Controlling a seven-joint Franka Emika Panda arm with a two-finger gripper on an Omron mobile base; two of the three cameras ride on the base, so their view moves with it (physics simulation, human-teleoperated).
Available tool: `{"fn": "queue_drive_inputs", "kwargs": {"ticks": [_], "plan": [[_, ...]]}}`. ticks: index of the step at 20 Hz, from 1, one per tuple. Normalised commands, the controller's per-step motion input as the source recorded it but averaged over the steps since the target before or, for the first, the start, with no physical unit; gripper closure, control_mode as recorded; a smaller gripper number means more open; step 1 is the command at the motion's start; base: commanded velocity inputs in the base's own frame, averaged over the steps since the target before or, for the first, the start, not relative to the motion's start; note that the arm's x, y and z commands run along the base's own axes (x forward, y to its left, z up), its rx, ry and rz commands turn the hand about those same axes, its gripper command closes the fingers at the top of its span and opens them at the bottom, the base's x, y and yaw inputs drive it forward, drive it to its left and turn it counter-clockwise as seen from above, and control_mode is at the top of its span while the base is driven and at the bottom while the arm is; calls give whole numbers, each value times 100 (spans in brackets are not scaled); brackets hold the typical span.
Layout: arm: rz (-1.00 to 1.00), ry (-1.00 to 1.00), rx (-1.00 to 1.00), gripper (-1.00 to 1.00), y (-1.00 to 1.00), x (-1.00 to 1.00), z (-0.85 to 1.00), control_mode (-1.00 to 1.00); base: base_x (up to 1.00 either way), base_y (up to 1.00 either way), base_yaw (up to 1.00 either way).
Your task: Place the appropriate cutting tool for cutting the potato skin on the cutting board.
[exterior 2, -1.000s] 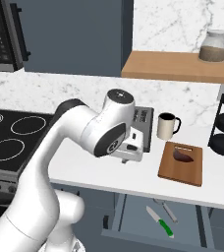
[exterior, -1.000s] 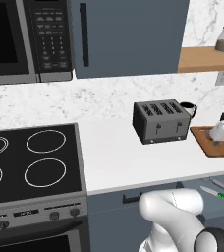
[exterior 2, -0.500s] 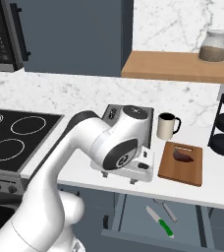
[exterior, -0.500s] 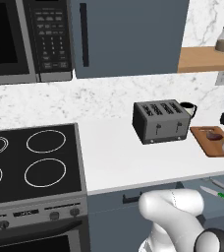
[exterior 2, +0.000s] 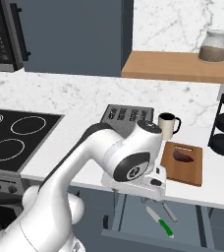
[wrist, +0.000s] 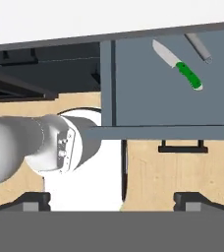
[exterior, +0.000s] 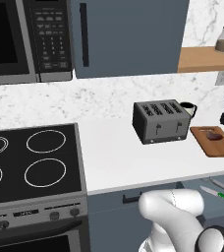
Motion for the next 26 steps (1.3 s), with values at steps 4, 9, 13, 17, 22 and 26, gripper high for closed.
{"fn": "queue_drive_inputs", "kwargs": {"ticks": [4,9,13,17,22,26], "plan": [[0,9,1,-100,-70,-13,-17,-100,0,0,0],[0,14,0,-100,-57,-5,-24,-100,0,0,0],[1,7,0,-100,-35,0,-29,-100,0,0,0],[4,0,0,-100,-24,0,-38,-100,0,0,0],[2,1,0,-100,-19,22,-38,-100,0,0,0],[1,5,0,-100,-22,32,-37,-100,0,0,0]]}}
